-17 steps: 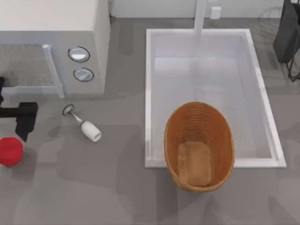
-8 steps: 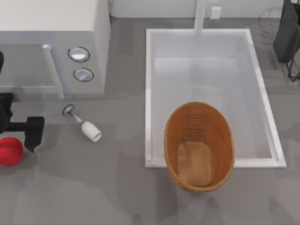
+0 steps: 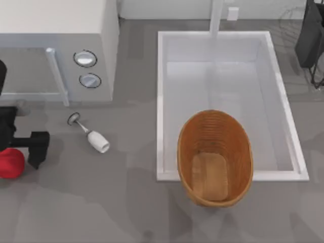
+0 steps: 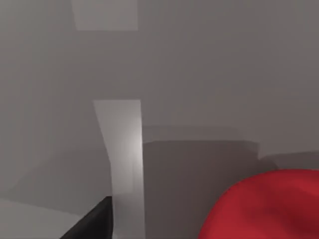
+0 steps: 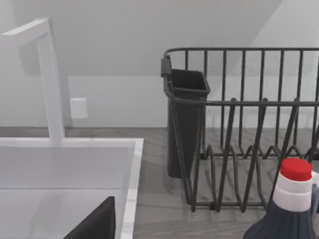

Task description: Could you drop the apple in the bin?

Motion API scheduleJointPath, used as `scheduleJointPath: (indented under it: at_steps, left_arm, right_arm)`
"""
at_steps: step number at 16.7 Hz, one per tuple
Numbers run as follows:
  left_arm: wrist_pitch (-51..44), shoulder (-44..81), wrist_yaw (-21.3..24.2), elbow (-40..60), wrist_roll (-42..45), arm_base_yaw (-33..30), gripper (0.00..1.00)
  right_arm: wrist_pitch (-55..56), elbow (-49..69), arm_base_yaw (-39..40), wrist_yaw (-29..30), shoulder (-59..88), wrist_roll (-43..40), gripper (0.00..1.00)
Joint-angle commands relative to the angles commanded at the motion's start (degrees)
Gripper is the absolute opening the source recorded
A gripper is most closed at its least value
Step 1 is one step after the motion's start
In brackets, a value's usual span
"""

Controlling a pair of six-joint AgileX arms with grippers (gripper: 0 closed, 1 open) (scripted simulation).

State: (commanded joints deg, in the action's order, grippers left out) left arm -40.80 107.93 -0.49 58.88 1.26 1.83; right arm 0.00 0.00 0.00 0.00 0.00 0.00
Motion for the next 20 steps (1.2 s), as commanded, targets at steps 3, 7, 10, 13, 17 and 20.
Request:
scheduleJointPath:
  at_steps: [3, 7, 10, 13, 17, 20]
  left_arm:
    - [0.0, 0.0, 0.0, 0.0, 0.0, 0.0, 0.7]
    - [0.0, 0.0, 0.0, 0.0, 0.0, 0.0, 0.4]
    - [0.0, 0.0, 0.0, 0.0, 0.0, 0.0, 0.17]
    - [0.0, 0.0, 0.0, 0.0, 0.0, 0.0, 0.0]
    - [0.0, 0.0, 0.0, 0.0, 0.0, 0.0, 0.0]
    - [0.0, 0.0, 0.0, 0.0, 0.0, 0.0, 0.0]
  right_arm:
    - [0.0, 0.0, 0.0, 0.0, 0.0, 0.0, 1.0]
    - [0.0, 0.0, 0.0, 0.0, 0.0, 0.0, 1.0]
    - [0.0, 0.0, 0.0, 0.0, 0.0, 0.0, 1.0]
    - [0.0, 0.0, 0.0, 0.0, 0.0, 0.0, 1.0]
    - [0.0, 0.0, 0.0, 0.0, 0.0, 0.0, 1.0]
    - [0.0, 0.0, 0.0, 0.0, 0.0, 0.0, 1.0]
